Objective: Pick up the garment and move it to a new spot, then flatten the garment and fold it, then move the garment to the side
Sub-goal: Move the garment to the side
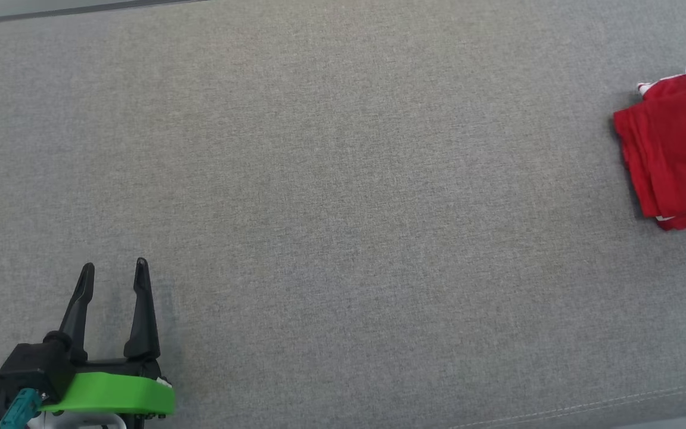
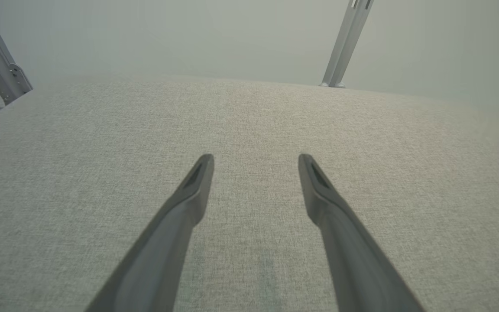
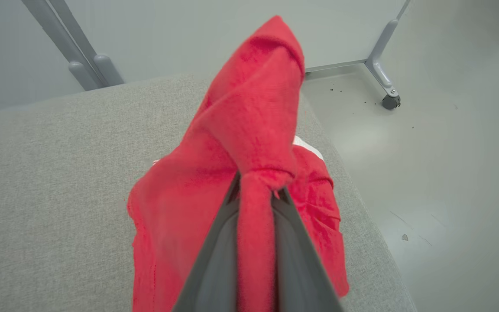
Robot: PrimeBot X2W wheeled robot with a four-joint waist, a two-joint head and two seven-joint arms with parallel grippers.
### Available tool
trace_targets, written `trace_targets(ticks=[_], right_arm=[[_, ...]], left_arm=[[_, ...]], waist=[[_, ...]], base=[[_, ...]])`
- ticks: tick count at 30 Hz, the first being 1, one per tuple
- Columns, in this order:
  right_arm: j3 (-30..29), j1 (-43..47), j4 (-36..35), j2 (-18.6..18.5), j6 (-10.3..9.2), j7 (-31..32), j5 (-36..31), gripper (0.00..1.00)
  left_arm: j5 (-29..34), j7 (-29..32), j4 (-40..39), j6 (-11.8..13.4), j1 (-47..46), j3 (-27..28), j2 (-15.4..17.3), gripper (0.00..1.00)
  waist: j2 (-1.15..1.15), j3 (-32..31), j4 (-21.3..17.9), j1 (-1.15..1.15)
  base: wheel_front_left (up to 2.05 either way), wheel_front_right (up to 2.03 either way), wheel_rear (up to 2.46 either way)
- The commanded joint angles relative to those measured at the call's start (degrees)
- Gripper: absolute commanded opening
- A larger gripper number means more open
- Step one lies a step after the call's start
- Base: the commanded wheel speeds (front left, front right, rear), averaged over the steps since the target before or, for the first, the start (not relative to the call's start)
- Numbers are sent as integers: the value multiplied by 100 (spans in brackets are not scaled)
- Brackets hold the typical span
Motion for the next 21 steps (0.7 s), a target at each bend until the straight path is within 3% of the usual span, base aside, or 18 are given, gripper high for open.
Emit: trace_targets(ticks=[1, 11, 12, 14, 21], right_arm=[[37, -152, 67, 52, -1, -157, -121, 0], [-121, -639, 956, -148, 0, -720, -638, 0], [-211, -673, 1087, -175, -1, -808, -786, 8], [-400, -718, 1389, -188, 0, -1015, -1174, 100], [-724, -849, 1902, -11, 1, -1691, -1843, 100]], left_arm=[[42, 4, -19, 15, -113, 13, 65, 100], [-6, 26, -18, 52, -30, 31, 123, 100], [-4, 31, -27, 58, -25, 23, 122, 100], [6, 48, -37, 60, -43, -4, 121, 100], [6, 58, -63, 99, -16, -14, 140, 100]], waist=[[0, 120, -119, 0], [0, 207, -108, 0], [0, 213, -107, 0], [0, 225, -96, 0], [0, 192, -72, 0]], base=[[0, 0, 0], [0, 0, 0], [0, 0, 0], [0, 0, 0], [0, 0, 0]])
